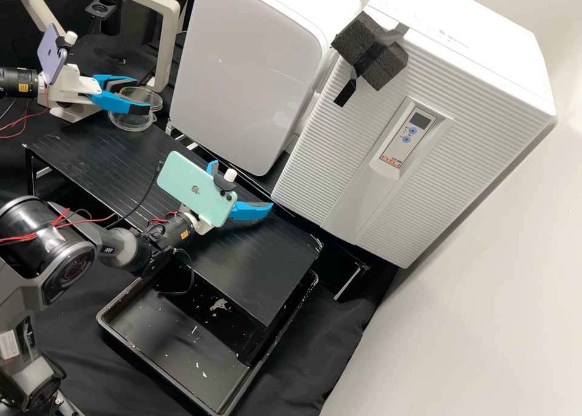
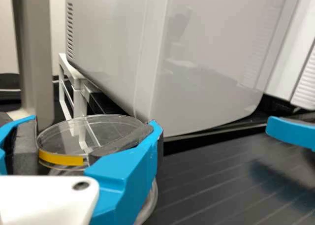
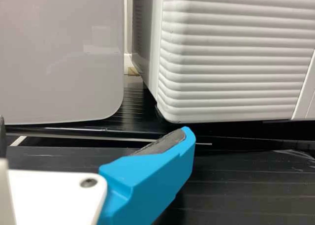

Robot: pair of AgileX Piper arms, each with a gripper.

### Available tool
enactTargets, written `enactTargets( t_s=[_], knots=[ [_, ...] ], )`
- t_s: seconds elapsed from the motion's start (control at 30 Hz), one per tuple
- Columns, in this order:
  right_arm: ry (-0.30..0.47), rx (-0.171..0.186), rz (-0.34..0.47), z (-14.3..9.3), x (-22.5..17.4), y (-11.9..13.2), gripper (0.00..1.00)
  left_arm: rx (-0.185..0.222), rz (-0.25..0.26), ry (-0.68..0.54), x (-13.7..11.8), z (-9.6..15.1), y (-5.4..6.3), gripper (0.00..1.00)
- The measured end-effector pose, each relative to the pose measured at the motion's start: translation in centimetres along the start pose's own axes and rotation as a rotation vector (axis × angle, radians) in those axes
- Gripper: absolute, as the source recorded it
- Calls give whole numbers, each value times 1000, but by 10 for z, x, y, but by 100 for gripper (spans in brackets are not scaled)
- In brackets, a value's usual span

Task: Place the petri dish on the bench

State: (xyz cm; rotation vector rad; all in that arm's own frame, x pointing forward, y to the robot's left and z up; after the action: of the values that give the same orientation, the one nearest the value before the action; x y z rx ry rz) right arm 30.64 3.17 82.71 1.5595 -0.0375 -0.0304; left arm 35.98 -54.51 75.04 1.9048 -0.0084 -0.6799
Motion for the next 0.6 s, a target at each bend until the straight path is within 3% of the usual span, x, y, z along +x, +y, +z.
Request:
enactTargets(
  t_s=[0.27, 0.6],
  knots=[
    [0, 0, 0, 0, 0, 0, 100, 10, -7, -1, 0, 2, -1, 0],
    [0, 0, 0, 0, 0, 0, 100, 88, -31, 5, -8, -3, -11, 0]
  ],
)
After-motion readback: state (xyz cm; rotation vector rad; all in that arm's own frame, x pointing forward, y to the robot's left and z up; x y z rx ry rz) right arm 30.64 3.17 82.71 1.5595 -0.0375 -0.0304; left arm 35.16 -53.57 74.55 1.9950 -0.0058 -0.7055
